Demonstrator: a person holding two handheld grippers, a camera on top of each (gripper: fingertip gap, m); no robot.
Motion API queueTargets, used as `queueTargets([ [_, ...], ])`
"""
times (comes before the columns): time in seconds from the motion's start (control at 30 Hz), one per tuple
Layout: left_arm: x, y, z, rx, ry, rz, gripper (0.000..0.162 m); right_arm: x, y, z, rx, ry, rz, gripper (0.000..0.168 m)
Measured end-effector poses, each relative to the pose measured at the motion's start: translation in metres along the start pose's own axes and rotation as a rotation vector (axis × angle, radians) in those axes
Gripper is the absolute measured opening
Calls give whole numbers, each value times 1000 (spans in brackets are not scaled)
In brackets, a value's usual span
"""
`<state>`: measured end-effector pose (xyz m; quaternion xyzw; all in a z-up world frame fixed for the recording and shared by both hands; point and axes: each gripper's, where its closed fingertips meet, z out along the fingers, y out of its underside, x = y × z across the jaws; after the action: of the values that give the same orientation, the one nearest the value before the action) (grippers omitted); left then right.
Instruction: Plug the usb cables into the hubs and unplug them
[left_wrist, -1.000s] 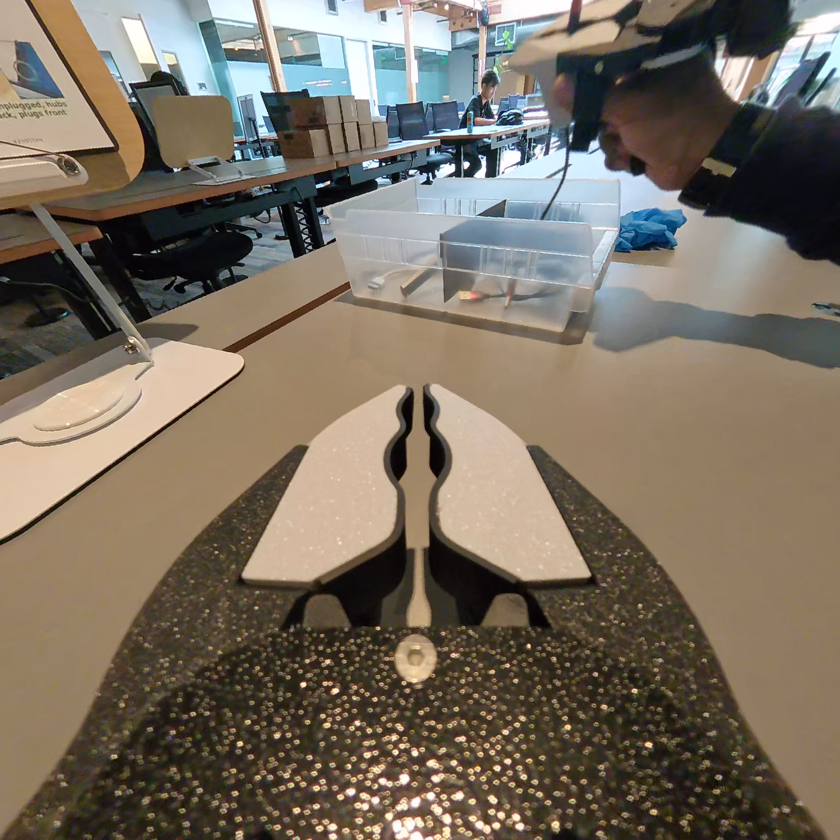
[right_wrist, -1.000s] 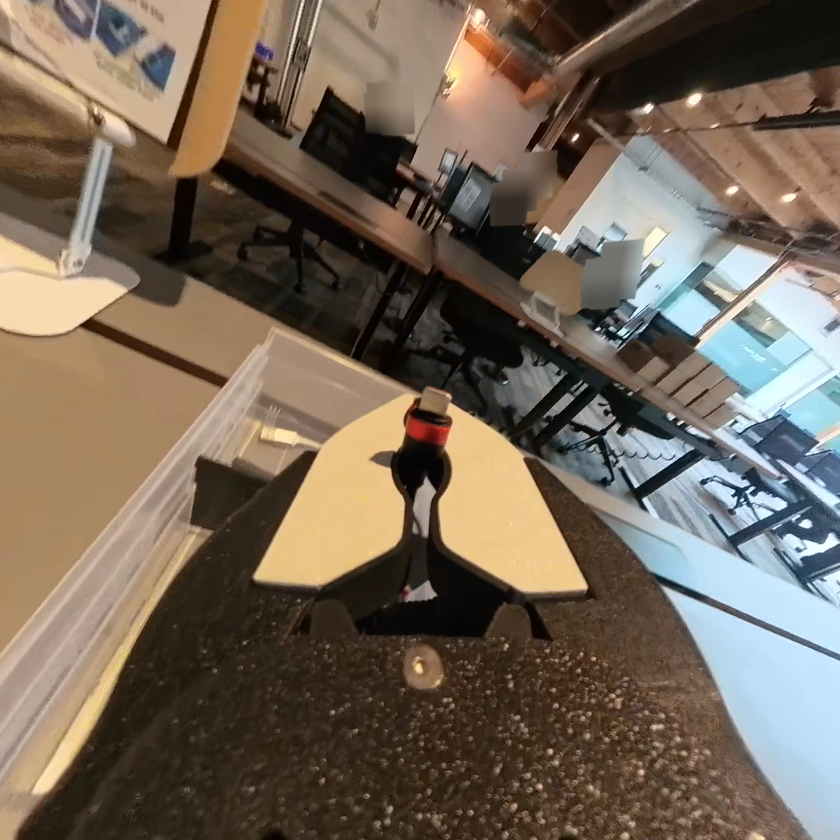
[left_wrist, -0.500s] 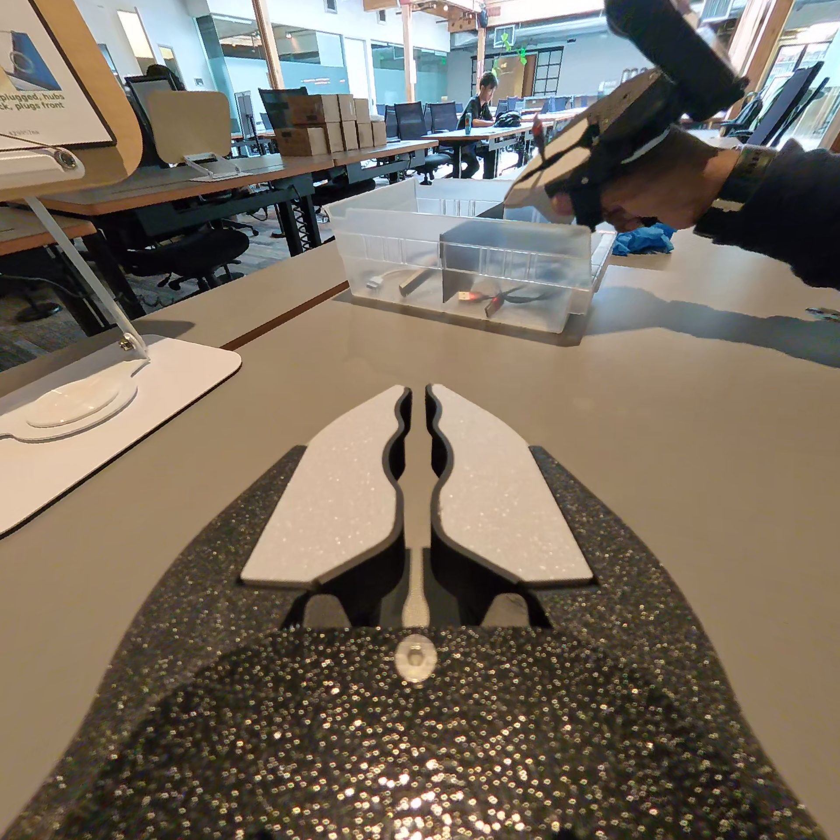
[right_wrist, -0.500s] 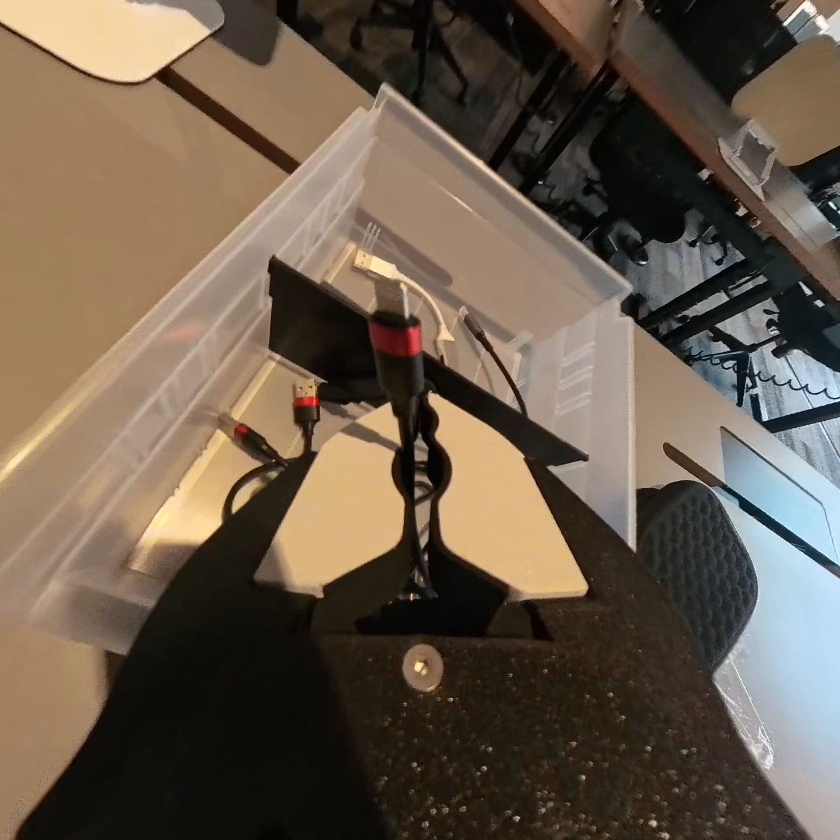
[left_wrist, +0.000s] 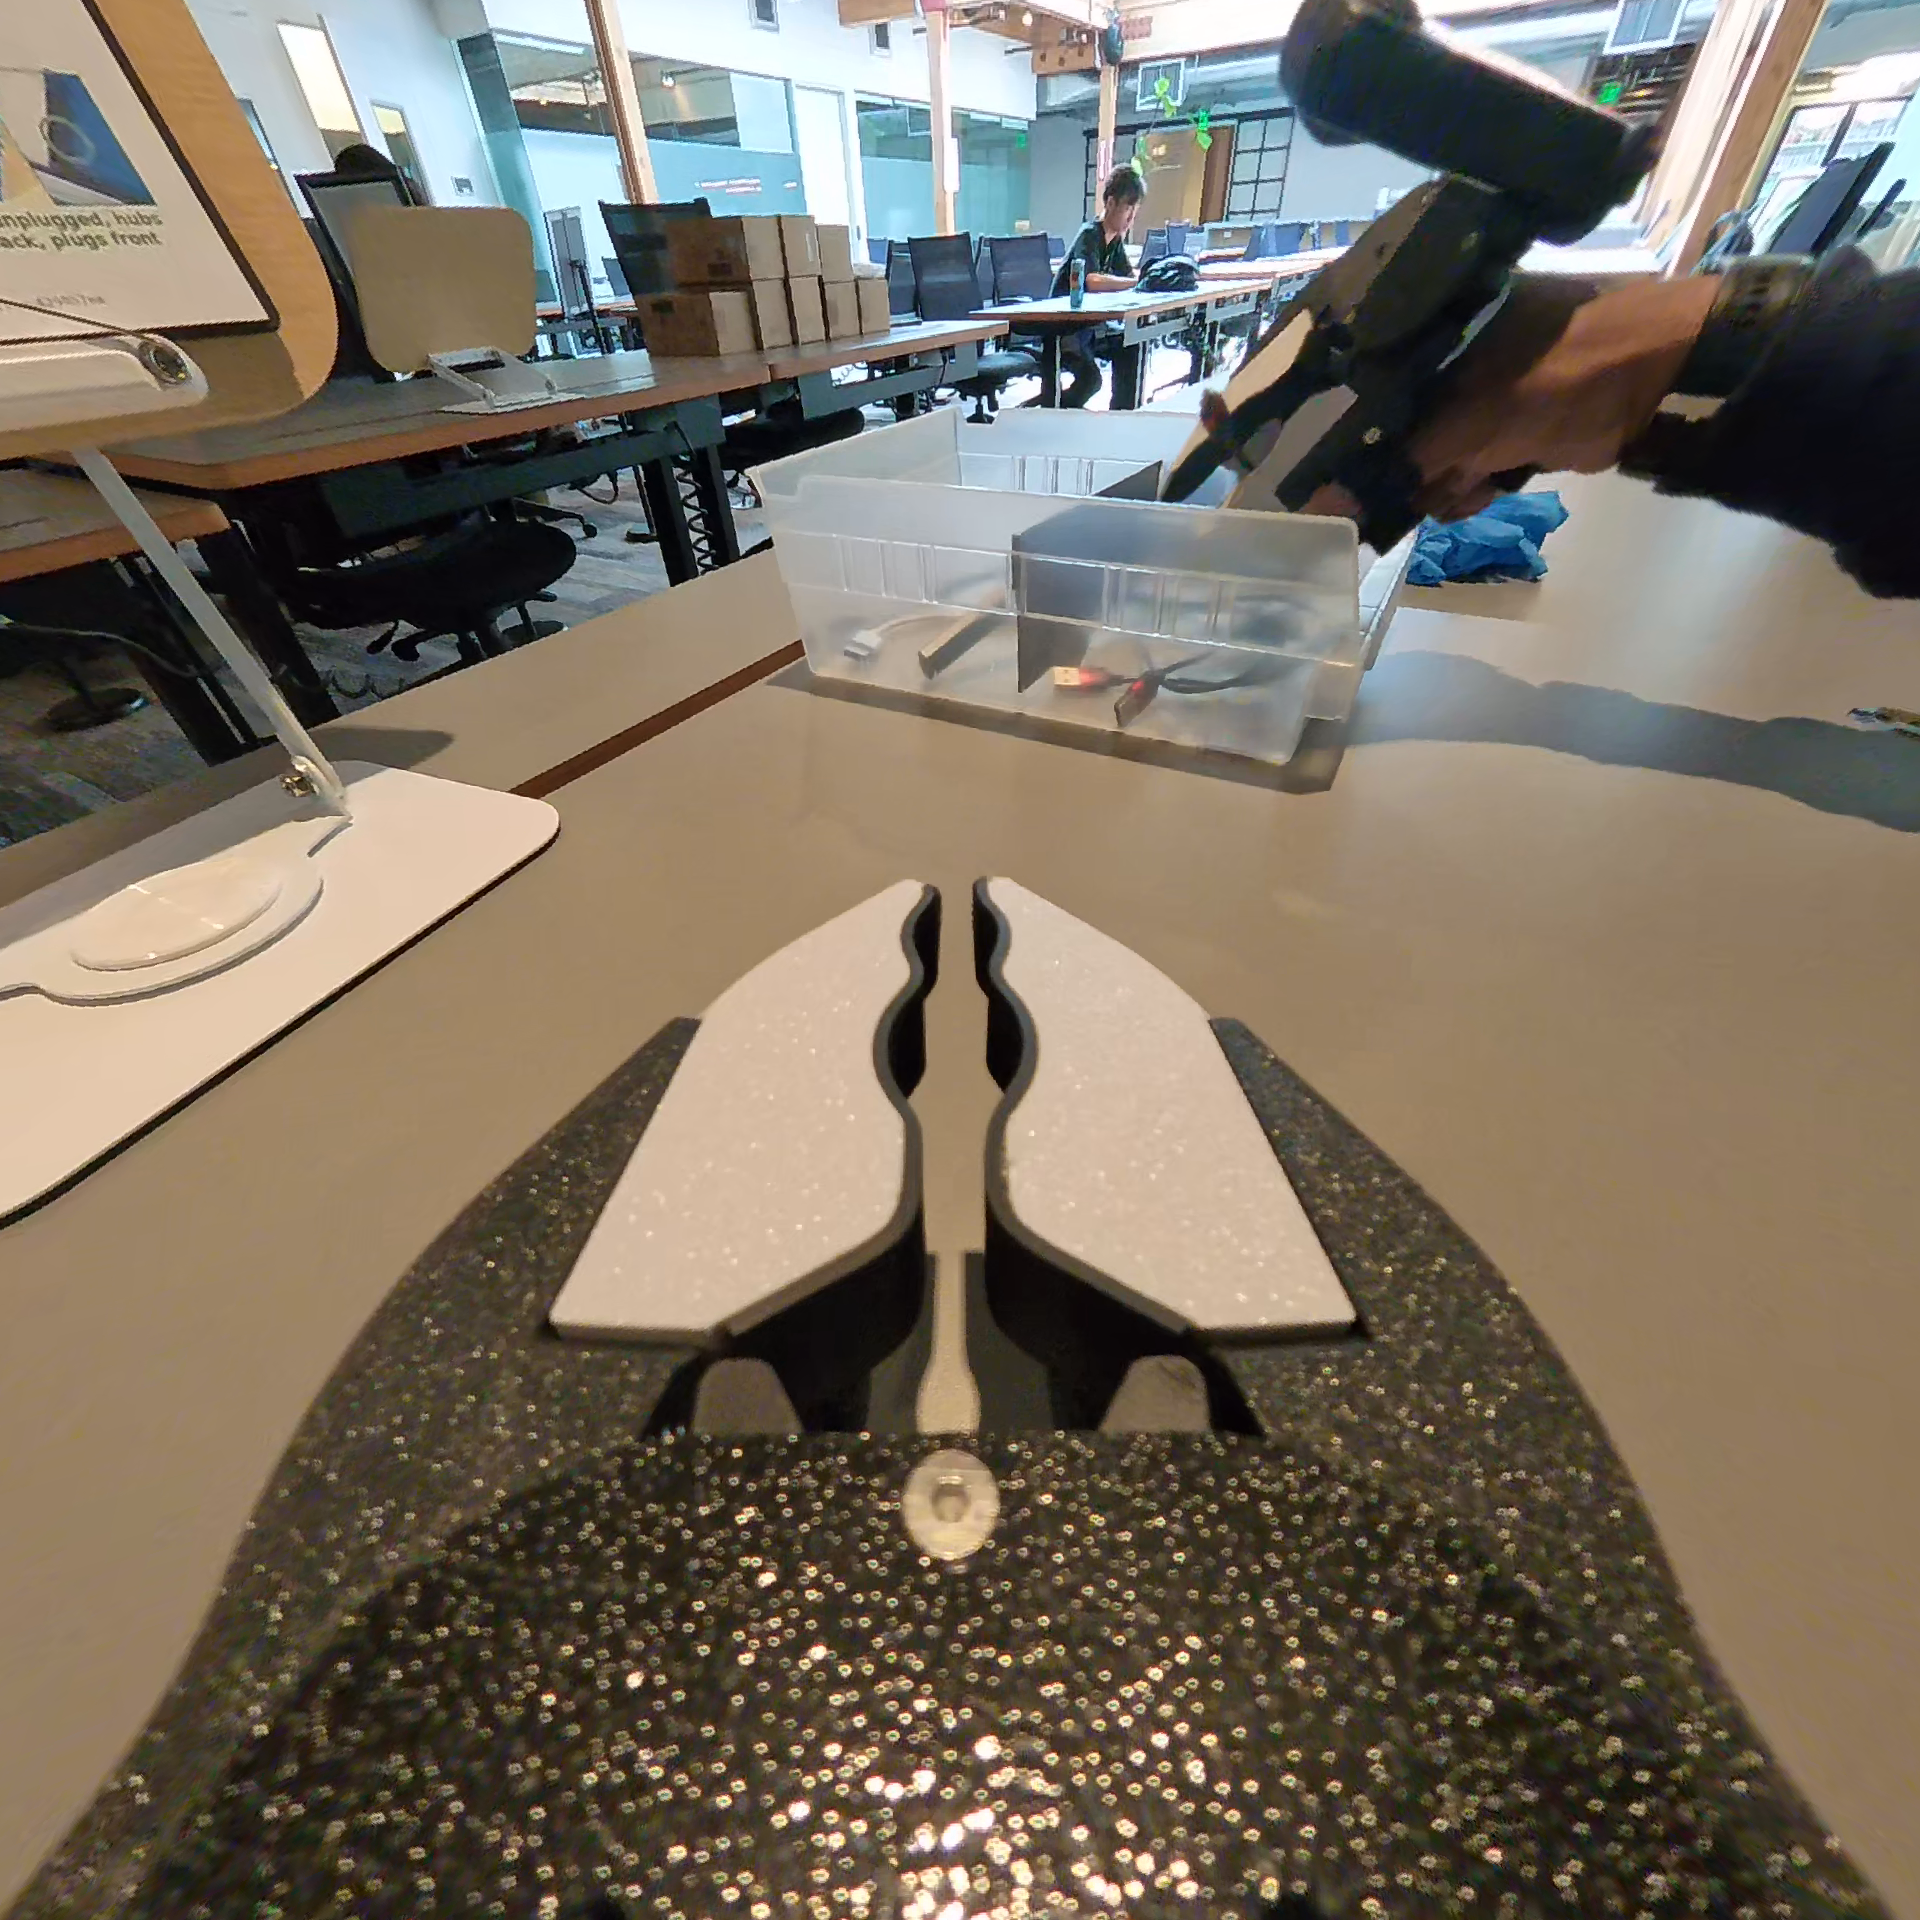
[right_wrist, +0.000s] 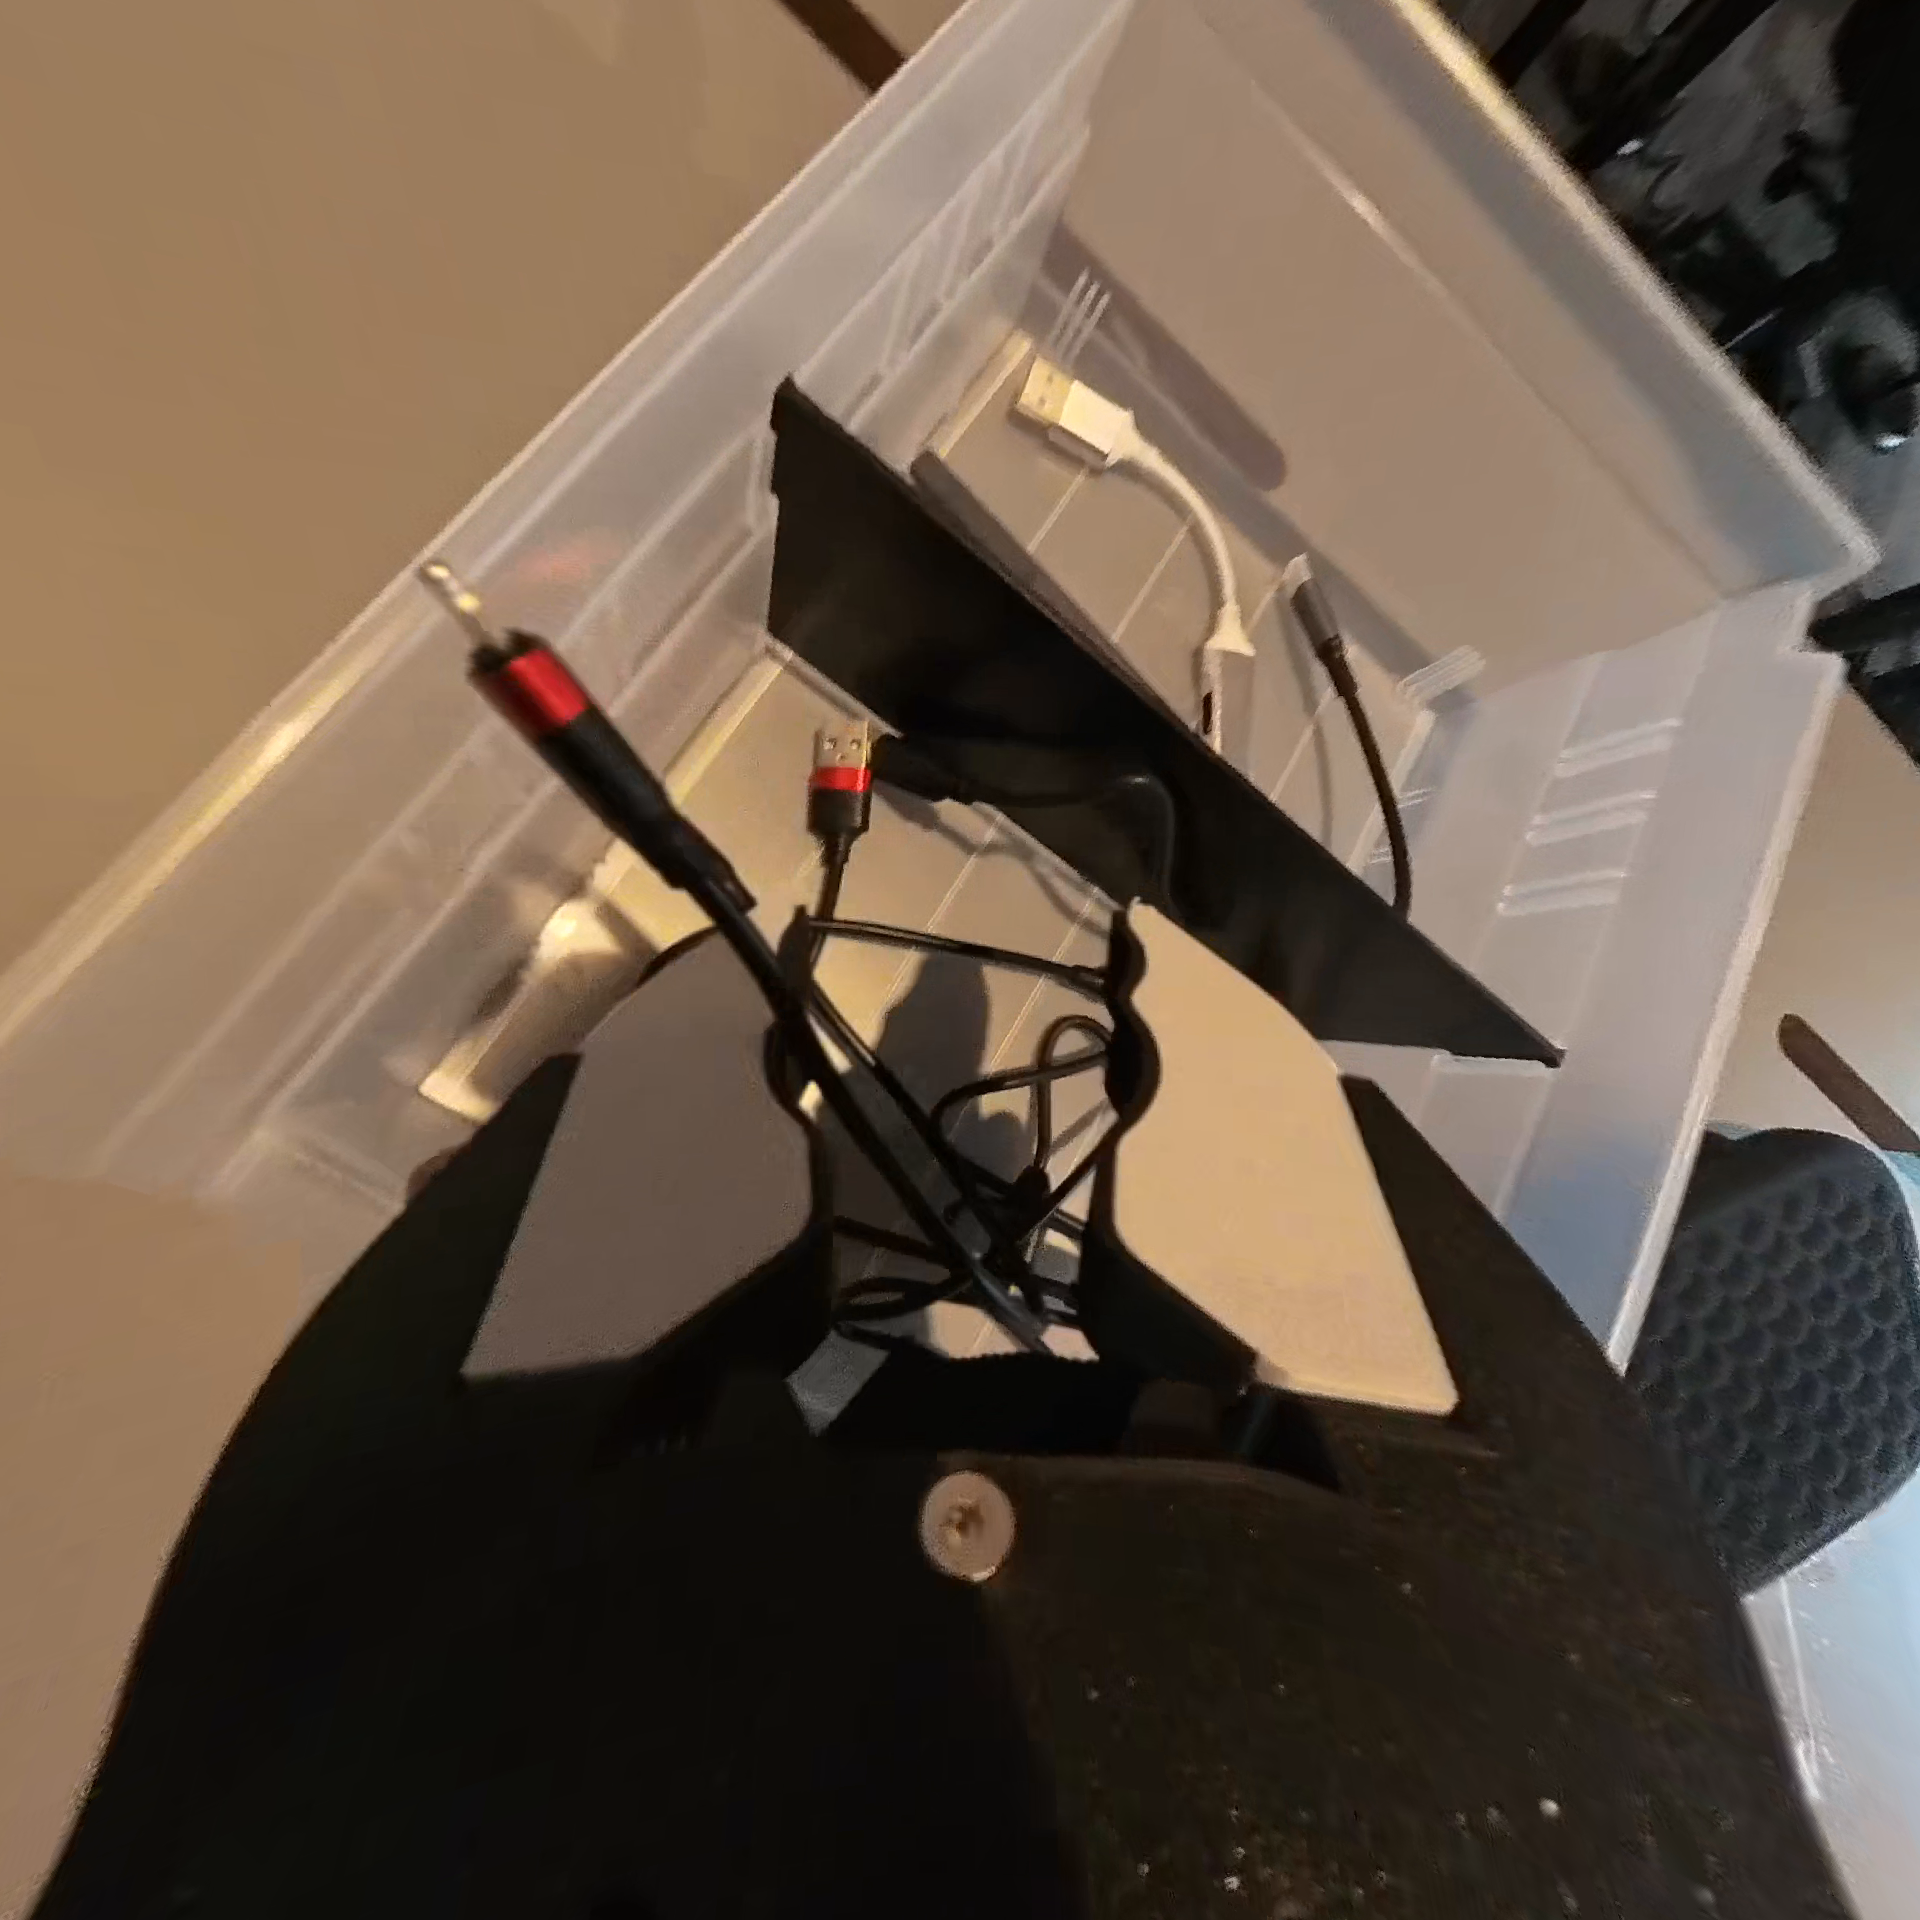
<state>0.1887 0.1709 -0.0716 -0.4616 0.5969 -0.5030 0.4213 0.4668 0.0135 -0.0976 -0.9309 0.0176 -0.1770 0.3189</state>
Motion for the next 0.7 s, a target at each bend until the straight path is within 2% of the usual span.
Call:
queueTargets([
  [0.13, 0, 0, 0, 2, 2, -4, 6, 5, 10, 1, -92, -3, -41, 65],
  [0.4, 0, 0, 0, -2, 4, -6, 6, 42, 45, -8, -372, 250, -280, 63],
  [0.6, -1, 0, 0, 2, 1, -8, 6, 75, 50, -19, -441, 390, -301, 62],
  [0.7, -2, 0, 0, 1, -1, -9, 6, 80, 49, -25, -407, 431, -283, 62],
])
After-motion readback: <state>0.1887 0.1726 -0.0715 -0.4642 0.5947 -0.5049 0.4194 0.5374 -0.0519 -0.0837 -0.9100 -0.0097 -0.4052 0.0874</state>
